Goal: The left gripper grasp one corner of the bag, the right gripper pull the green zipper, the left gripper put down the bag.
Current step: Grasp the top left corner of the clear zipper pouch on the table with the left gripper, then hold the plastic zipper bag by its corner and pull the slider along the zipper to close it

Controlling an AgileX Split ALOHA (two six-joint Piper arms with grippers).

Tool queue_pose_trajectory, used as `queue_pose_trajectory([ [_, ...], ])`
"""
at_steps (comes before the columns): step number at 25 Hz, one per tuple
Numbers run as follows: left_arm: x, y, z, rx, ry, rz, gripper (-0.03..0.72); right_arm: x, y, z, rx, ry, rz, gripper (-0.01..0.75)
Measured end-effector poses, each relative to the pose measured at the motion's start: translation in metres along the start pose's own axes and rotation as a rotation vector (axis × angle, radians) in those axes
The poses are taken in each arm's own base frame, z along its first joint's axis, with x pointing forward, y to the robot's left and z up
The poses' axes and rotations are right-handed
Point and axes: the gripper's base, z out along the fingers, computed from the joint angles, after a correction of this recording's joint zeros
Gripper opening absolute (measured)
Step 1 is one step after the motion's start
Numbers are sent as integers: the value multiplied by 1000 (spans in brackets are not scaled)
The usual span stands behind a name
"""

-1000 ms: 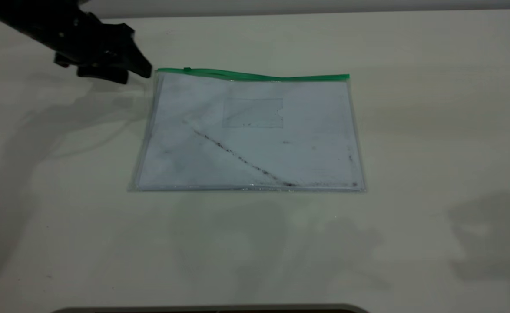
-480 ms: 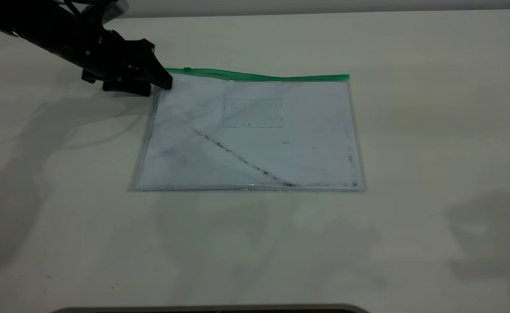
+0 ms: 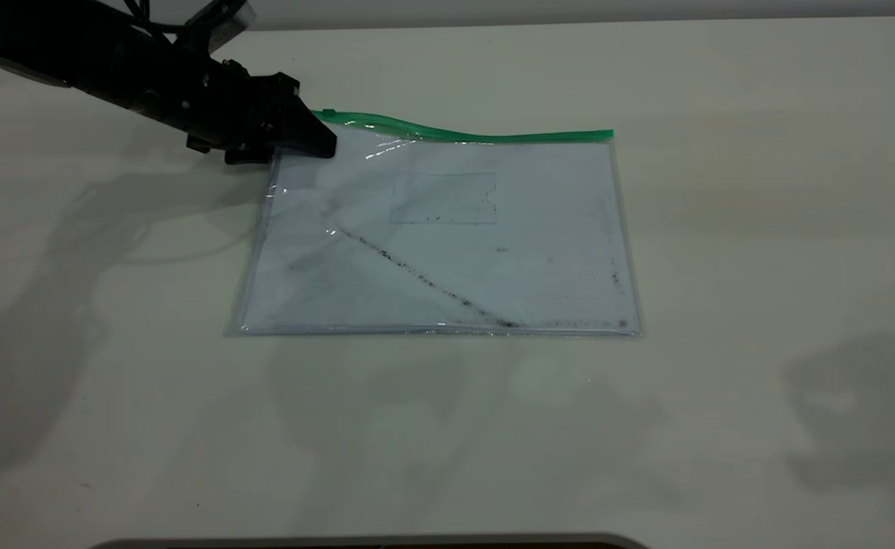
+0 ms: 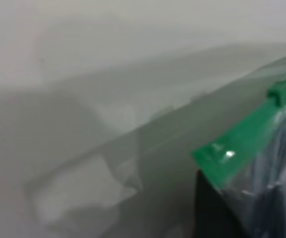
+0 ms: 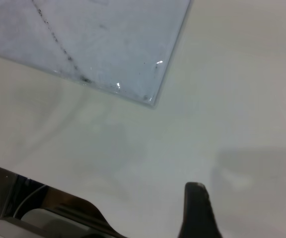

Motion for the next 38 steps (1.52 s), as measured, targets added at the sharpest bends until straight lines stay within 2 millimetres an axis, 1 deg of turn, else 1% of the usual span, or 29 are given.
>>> queue_pose_trajectory([
  [2, 0, -1, 1, 15, 4, 39, 298, 0, 0, 0, 1, -1, -1, 556],
  [4, -2, -4, 0, 45, 7, 100, 151, 0, 0, 0, 2, -3, -6, 556],
  [5, -4, -6, 0, 66, 7, 136, 97, 0, 0, 0, 3, -5, -7, 556],
  [6, -7, -10, -1, 101, 6, 197, 62, -1, 0, 0, 5, -7, -10, 556],
  [8, -13, -17, -4, 160, 0, 293, 53, -2, -1, 0, 12, -17, -20, 556],
  [10, -21, -27, -8, 254, -4, 432, 53, -2, -2, 0, 20, -26, -36, 556],
  [14, -40, -48, -22, 415, 13, 698, 53, -6, -2, -1, 25, -47, -73, 556],
  [16, -52, -57, -28, 435, 31, 807, 53, -7, -2, -1, 22, -61, -93, 556],
  [19, -67, -68, -33, 410, 76, 930, 53, -11, 0, 1, 11, -91, -144, 556],
  [22, -75, -81, -33, 384, 131, 1029, 53, -18, 5, 5, -5, -128, -217, 556],
  [23, -76, -89, -29, 381, 147, 1063, 53, -21, 8, 7, -11, -140, -244, 556],
  [25, -75, -100, -23, 383, 182, 1110, 53, -30, 15, 12, -28, -163, -297, 556],
  [27, -71, -118, -11, 398, 221, 1157, 53, -37, 24, 20, -46, -174, -345, 556],
  [31, -61, -147, 7, 443, 269, 1218, 53, -48, 34, 43, -58, -166, -397, 556],
  [34, -52, -164, 18, 457, 320, 1269, 53, -55, 35, 63, -59, -140, -416, 556],
  [37, -46, -179, 23, 445, 393, 1347, 53, -63, 32, 83, -56, -119, -431, 556],
  [38, -45, -187, 23, 438, 414, 1379, 53, -68, 32, 87, -56, -122, -429, 556],
])
